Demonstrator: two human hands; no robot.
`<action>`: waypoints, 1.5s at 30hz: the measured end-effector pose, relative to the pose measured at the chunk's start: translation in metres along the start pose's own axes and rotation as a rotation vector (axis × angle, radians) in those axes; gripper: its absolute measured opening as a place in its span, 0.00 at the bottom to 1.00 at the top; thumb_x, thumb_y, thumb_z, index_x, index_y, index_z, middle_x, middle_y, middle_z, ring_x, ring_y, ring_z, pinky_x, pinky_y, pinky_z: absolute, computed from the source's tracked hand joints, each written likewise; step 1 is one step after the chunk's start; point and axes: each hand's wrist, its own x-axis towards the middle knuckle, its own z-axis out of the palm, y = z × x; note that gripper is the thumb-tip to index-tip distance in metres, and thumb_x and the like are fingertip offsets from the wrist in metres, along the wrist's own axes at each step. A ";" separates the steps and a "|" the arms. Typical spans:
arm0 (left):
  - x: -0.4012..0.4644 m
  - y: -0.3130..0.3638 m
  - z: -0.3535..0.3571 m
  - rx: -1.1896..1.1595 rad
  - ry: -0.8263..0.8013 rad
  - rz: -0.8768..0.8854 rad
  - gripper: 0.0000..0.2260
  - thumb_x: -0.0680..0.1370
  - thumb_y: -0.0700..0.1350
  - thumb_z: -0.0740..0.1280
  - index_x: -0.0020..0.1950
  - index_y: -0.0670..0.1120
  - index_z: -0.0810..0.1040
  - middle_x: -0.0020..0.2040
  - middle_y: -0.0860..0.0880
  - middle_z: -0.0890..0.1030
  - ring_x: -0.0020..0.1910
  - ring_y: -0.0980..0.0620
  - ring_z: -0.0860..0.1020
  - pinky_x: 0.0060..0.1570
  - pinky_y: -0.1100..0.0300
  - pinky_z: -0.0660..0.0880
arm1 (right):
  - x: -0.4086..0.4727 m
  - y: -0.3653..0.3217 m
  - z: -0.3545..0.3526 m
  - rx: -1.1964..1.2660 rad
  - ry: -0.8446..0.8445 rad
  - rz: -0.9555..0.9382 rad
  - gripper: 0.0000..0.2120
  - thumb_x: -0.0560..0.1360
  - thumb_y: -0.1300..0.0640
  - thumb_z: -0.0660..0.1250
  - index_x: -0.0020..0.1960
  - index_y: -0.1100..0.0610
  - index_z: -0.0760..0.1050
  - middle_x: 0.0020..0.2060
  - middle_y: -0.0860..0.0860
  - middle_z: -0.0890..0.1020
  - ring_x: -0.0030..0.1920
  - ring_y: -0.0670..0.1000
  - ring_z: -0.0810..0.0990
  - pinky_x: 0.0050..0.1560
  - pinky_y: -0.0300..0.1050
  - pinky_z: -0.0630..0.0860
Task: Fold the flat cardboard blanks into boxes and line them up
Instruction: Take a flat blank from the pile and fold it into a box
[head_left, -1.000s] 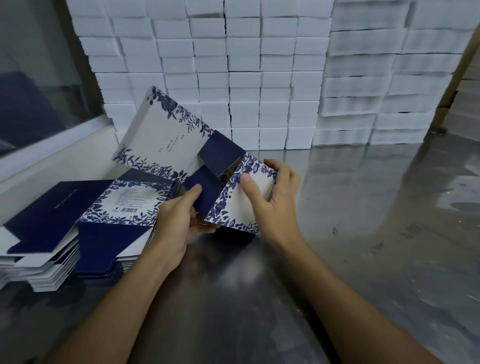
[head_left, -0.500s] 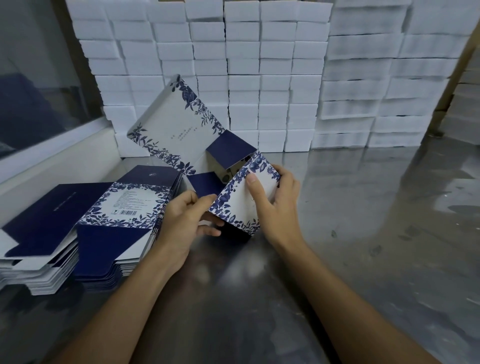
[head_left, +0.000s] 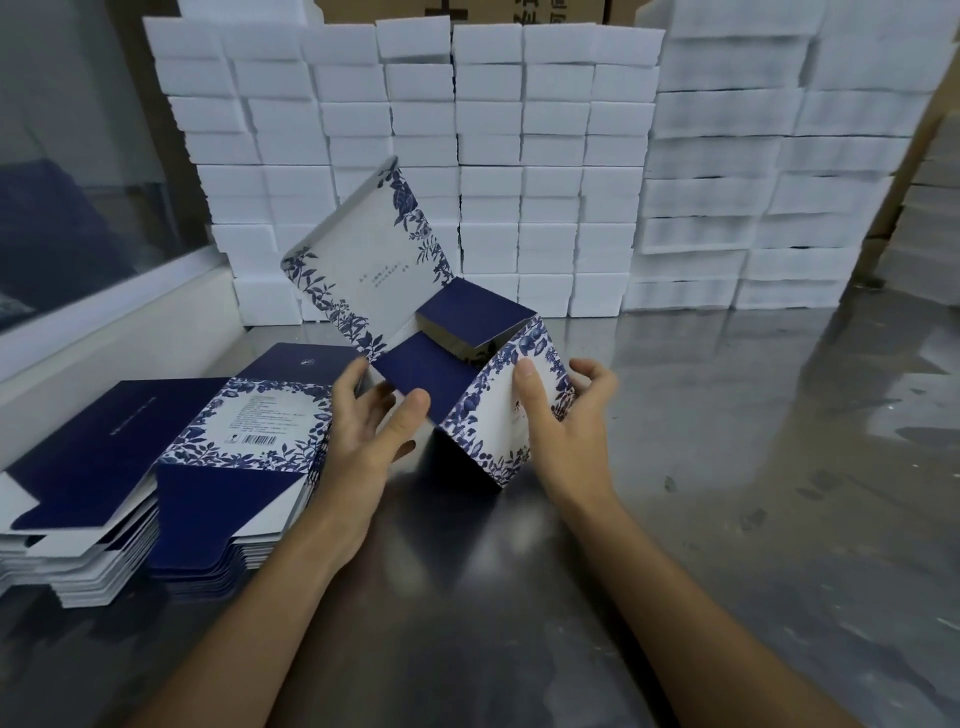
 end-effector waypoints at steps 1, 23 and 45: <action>0.000 0.000 -0.001 0.018 0.015 0.017 0.40 0.61 0.66 0.73 0.71 0.60 0.65 0.60 0.59 0.78 0.59 0.64 0.77 0.60 0.51 0.75 | 0.001 0.001 -0.001 -0.017 0.034 0.009 0.20 0.74 0.35 0.69 0.57 0.43 0.64 0.55 0.41 0.76 0.53 0.42 0.81 0.52 0.42 0.77; -0.009 0.005 0.004 0.218 0.073 0.122 0.25 0.69 0.62 0.75 0.62 0.62 0.71 0.56 0.57 0.83 0.53 0.60 0.81 0.46 0.63 0.78 | 0.004 -0.002 0.000 -0.011 0.038 0.145 0.08 0.78 0.52 0.71 0.51 0.49 0.71 0.51 0.50 0.82 0.52 0.49 0.82 0.47 0.42 0.78; -0.013 0.002 0.009 0.744 0.233 0.712 0.17 0.82 0.50 0.58 0.69 0.49 0.73 0.59 0.49 0.75 0.52 0.63 0.73 0.51 0.77 0.67 | -0.018 -0.030 0.009 -0.343 0.047 -0.519 0.11 0.81 0.52 0.63 0.60 0.53 0.78 0.61 0.51 0.73 0.60 0.50 0.76 0.58 0.53 0.77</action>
